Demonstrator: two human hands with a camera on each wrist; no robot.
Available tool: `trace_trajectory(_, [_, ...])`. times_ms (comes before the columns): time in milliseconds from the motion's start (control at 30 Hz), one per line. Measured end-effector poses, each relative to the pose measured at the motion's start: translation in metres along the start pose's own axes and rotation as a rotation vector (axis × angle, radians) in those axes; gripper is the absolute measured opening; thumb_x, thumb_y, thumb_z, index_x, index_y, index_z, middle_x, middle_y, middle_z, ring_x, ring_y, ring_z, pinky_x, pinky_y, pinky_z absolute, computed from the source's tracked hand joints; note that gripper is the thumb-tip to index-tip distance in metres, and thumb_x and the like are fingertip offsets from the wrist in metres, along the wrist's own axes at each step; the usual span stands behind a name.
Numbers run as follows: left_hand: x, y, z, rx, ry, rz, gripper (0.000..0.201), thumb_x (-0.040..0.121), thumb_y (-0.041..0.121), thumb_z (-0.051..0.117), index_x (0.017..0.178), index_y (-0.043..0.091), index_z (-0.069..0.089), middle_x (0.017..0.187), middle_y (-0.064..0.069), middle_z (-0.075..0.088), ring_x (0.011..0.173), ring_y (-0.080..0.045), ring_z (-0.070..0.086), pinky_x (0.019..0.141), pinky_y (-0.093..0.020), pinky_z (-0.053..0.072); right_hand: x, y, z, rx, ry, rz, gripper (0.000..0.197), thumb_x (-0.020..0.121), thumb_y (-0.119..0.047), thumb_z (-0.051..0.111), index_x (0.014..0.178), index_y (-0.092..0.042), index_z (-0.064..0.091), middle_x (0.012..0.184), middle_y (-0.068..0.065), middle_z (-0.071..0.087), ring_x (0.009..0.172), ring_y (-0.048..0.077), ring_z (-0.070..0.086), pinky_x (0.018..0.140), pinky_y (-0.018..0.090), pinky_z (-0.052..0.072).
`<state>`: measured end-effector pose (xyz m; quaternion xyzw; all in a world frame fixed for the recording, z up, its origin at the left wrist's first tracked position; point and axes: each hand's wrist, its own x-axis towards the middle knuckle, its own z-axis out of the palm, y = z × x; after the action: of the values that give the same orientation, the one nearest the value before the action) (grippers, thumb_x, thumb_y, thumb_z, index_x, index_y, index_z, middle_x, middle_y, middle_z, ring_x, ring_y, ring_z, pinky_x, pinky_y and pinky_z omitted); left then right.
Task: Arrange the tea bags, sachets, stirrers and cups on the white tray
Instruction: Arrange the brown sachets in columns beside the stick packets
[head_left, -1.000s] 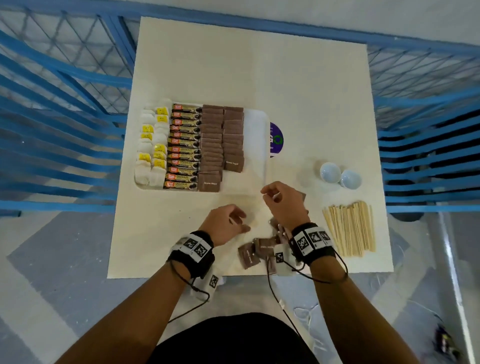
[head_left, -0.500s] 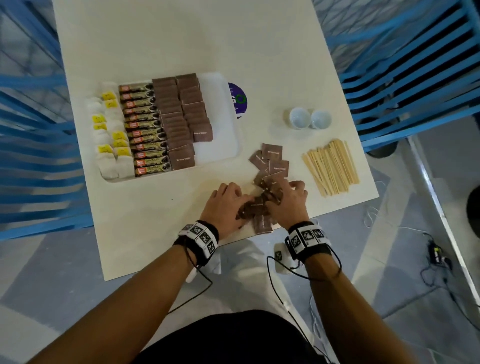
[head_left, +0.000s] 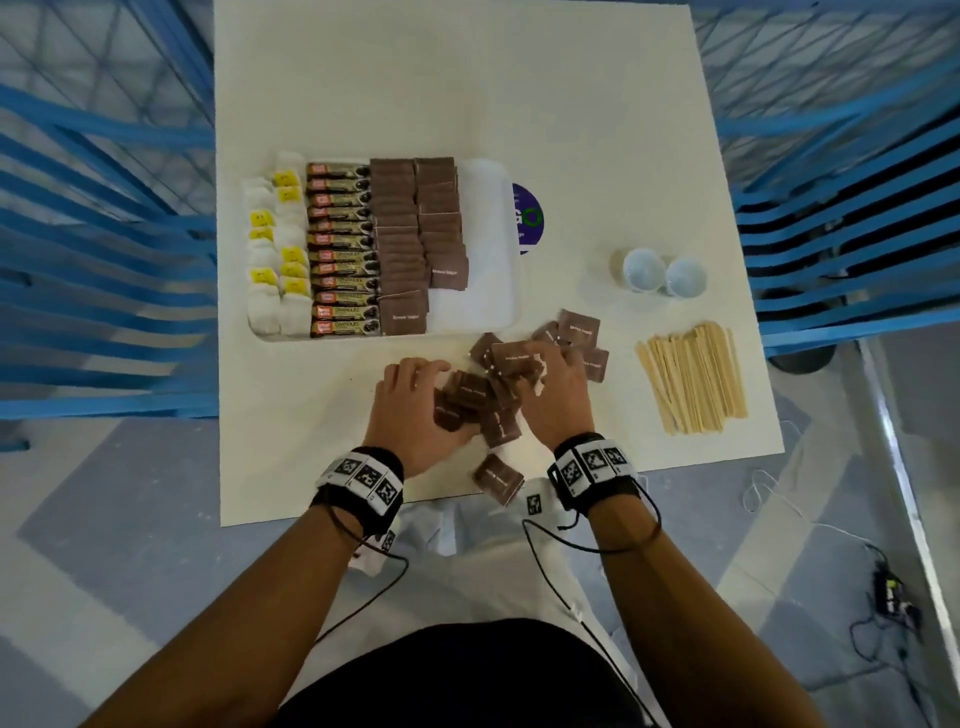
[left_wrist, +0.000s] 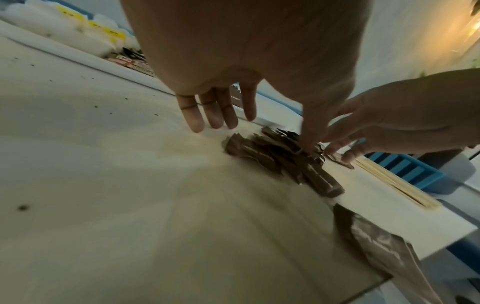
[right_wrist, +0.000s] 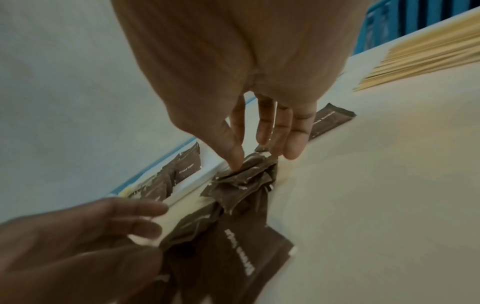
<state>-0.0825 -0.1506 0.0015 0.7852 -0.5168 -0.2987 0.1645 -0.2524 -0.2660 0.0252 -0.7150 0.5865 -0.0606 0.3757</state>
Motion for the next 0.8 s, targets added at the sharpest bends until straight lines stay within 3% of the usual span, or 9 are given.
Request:
trace_trajectory(67, [-0.006, 0.007, 0.004, 0.117, -0.063, 0.015, 0.125, 0.051, 0.091, 0.065, 0.150, 0.023, 0.033, 0.147, -0.007, 0.035, 0.134, -0.029, 0.032, 0.114, -0.049, 0.033, 0.006, 0.000, -0.002, -0.043, -0.066, -0.049, 0.051, 0.088, -0.005, 0.067, 0.133, -0.023, 0.054, 0.142, 0.009, 0.040, 0.131, 0.030, 0.044, 0.113, 0.043, 0.041])
trace_trajectory(167, [-0.015, 0.010, 0.019, 0.311, -0.084, 0.066, 0.145, 0.047, 0.104, 0.045, 0.158, 0.014, 0.020, 0.154, -0.016, 0.029, 0.139, -0.037, 0.029, 0.114, -0.057, 0.030, 0.018, -0.001, -0.003, -0.161, -0.130, -0.104, 0.056, 0.090, -0.012, 0.068, 0.142, -0.020, 0.049, 0.143, 0.010, 0.039, 0.133, 0.031, 0.039, 0.116, 0.047, 0.036])
trace_trajectory(267, [-0.016, 0.008, 0.027, 0.348, -0.049, 0.047, 0.129, 0.062, 0.091, 0.058, 0.159, 0.013, 0.022, 0.155, -0.017, 0.029, 0.141, -0.038, 0.029, 0.114, -0.057, 0.031, 0.028, 0.000, -0.004, -0.194, -0.180, -0.089, 0.058, 0.091, -0.019, 0.070, 0.144, -0.019, 0.047, 0.142, 0.010, 0.039, 0.132, 0.032, 0.037, 0.116, 0.049, 0.035])
trace_trajectory(400, [-0.009, 0.007, 0.021, 0.183, 0.019, 0.018, 0.107, 0.067, 0.067, 0.076, 0.153, 0.019, 0.035, 0.149, -0.012, 0.036, 0.137, -0.036, 0.034, 0.110, -0.057, 0.032, 0.036, 0.004, -0.004, -0.222, -0.232, -0.118, 0.048, 0.090, -0.023, 0.069, 0.135, -0.018, 0.054, 0.135, 0.009, 0.045, 0.127, 0.032, 0.041, 0.113, 0.052, 0.038])
trace_trajectory(567, [-0.002, 0.015, 0.016, 0.104, 0.055, -0.035, 0.088, 0.068, 0.039, 0.080, 0.145, 0.018, 0.044, 0.144, -0.011, 0.037, 0.134, -0.035, 0.032, 0.109, -0.055, 0.036, 0.041, 0.007, -0.007, -0.171, -0.259, -0.131, 0.042, 0.086, -0.022, 0.073, 0.126, -0.018, 0.058, 0.130, 0.007, 0.044, 0.123, 0.029, 0.045, 0.111, 0.048, 0.042])
trace_trajectory(700, [0.003, 0.019, 0.017, 0.072, 0.083, -0.110, 0.075, 0.076, 0.041, 0.073, 0.143, 0.022, 0.046, 0.143, -0.007, 0.038, 0.134, -0.031, 0.031, 0.112, -0.052, 0.030, 0.046, 0.004, -0.013, -0.134, -0.221, -0.170, 0.047, 0.092, -0.023, 0.067, 0.136, -0.015, 0.054, 0.137, 0.008, 0.044, 0.128, 0.029, 0.045, 0.112, 0.042, 0.040])
trace_trajectory(800, [0.011, 0.023, 0.019, 0.055, 0.157, -0.199, 0.064, 0.088, 0.052, 0.066, 0.141, 0.021, 0.051, 0.137, -0.005, 0.047, 0.126, -0.030, 0.039, 0.106, -0.049, 0.033, 0.049, 0.002, -0.016, -0.134, -0.244, -0.203, 0.044, 0.092, -0.017, 0.067, 0.134, -0.014, 0.053, 0.132, 0.007, 0.049, 0.123, 0.026, 0.048, 0.109, 0.040, 0.042])
